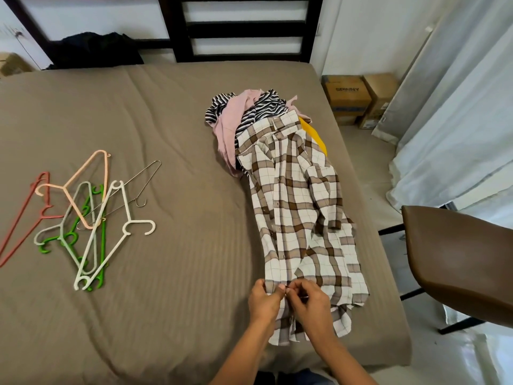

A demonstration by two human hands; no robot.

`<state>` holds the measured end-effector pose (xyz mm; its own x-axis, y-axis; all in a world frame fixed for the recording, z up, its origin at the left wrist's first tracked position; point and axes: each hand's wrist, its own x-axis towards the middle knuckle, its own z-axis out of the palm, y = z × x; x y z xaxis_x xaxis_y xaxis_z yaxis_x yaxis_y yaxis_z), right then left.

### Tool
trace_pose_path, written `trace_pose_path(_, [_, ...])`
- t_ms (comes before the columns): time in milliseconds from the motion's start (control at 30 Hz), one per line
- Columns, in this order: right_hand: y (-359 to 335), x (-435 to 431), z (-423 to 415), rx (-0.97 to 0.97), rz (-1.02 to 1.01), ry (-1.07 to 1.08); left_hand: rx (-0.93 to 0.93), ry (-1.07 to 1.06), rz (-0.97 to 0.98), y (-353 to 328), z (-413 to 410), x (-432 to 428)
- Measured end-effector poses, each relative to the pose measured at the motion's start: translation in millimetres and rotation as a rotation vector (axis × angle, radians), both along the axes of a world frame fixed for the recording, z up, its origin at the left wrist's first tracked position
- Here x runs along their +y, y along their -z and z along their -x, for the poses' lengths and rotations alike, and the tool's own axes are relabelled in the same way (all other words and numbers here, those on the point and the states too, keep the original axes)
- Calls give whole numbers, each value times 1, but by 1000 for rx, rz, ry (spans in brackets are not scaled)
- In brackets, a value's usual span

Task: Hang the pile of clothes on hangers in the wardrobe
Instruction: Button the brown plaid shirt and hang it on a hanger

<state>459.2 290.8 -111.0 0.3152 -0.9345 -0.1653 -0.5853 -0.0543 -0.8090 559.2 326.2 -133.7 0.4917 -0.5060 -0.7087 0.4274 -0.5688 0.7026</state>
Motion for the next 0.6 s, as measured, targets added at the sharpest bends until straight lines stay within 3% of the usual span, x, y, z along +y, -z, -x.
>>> trace_pose_path(167, [-17,-7,-2,-171,-316,95,-146,113,79,-7,2,-1])
trace_pose_path(233, [-24,-15,-1,-237,-536,135,-168,173,101,-11,2,-1])
trace_pose_path(333, [-37,-31,6,-381,-1077,211,-24,218,207,-18,-2,3])
trace_pose_path(400, [-37,-39,11,-353,-1220,198,44,250,269,-20,-6,7])
trace_pose_path(433, [-36,-43,11,-248,-1132,166,49,274,289,-20,-7,8])
trace_pose_path(533, [-31,-54,0,123,-363,112,38,313,340,-20,-6,11])
trace_pose_path(600, [-35,-61,-16,161,-198,-7,32,327,345,-21,-2,13])
